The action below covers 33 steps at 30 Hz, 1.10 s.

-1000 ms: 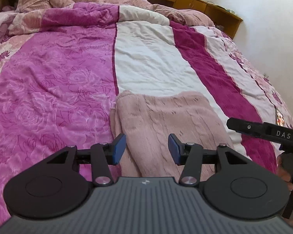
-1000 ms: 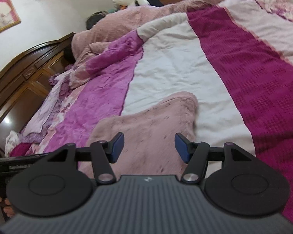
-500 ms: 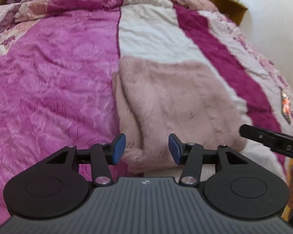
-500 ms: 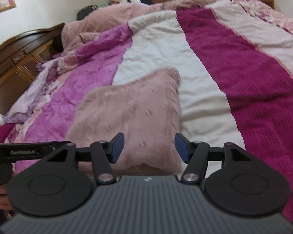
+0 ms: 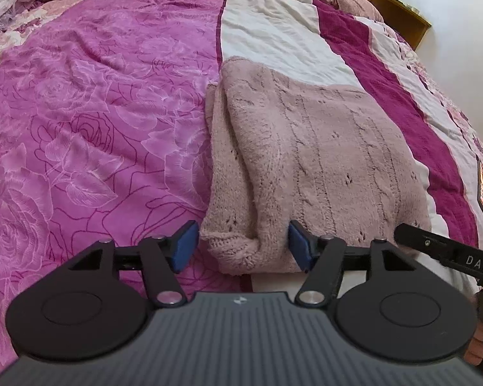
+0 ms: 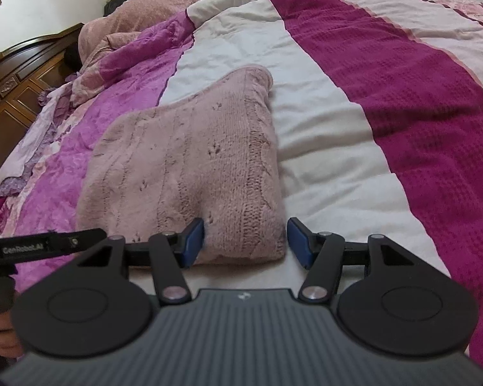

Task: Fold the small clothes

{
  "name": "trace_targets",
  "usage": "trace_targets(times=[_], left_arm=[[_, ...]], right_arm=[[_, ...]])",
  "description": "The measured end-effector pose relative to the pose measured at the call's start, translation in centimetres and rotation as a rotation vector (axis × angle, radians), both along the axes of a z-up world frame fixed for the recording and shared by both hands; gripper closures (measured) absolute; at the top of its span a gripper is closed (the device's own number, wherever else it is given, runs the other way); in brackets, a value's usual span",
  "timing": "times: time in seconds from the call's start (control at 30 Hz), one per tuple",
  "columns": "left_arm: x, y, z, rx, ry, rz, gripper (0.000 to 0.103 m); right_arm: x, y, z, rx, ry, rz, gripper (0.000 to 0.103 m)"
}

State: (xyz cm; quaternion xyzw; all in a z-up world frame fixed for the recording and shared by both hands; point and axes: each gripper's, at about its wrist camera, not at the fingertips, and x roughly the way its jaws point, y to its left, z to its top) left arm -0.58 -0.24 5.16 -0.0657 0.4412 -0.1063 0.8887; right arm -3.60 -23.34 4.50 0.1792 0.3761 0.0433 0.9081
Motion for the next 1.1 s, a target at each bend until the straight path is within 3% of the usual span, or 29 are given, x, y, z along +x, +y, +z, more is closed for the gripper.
trace_targets(times=[0.17,0.27,0.33,0.53,0.6,0.9,1.1], left_arm=[[-1.7,-0.8,1.2,0.039,-0.016,-0.009,0.035],[-2.9,-1.1,1.9,0.054,-0.022,-0.013,0.034],[-3.8,-1.3,2.3,0.055,-0.024,-0.007,0.034],[-5.9,-2.1,2.9,0.060,-0.029,0.030,0.028],[-6.1,-2.6,2.6,0.090,-0.024,0.036,0.028],[-6.0,-3.9,-0.1,0.179,0.075,0.053,0.028],[-5.7,-4.5,-1.0,0.195,0.101,0.035,0.028]], right_arm=[[-1.1,0.4,1.3,-0.013,-0.014,0.014,0.042],[-1.9,0.7,2.2,0.001,-0.026,0.026,0.034],[-2.4,1.0,2.8,0.000,-0.036,0.027,0.033],[-3.4,2.5,3.3,-0.078,-0.049,0.056,0.030],[-3.5,2.8,2.8,-0.097,-0.033,0.055,0.018],[-3.9,3.9,0.7,-0.170,0.024,0.065,0.019],[-3.7,4.2,0.1,-0.182,0.035,0.067,0.019]])
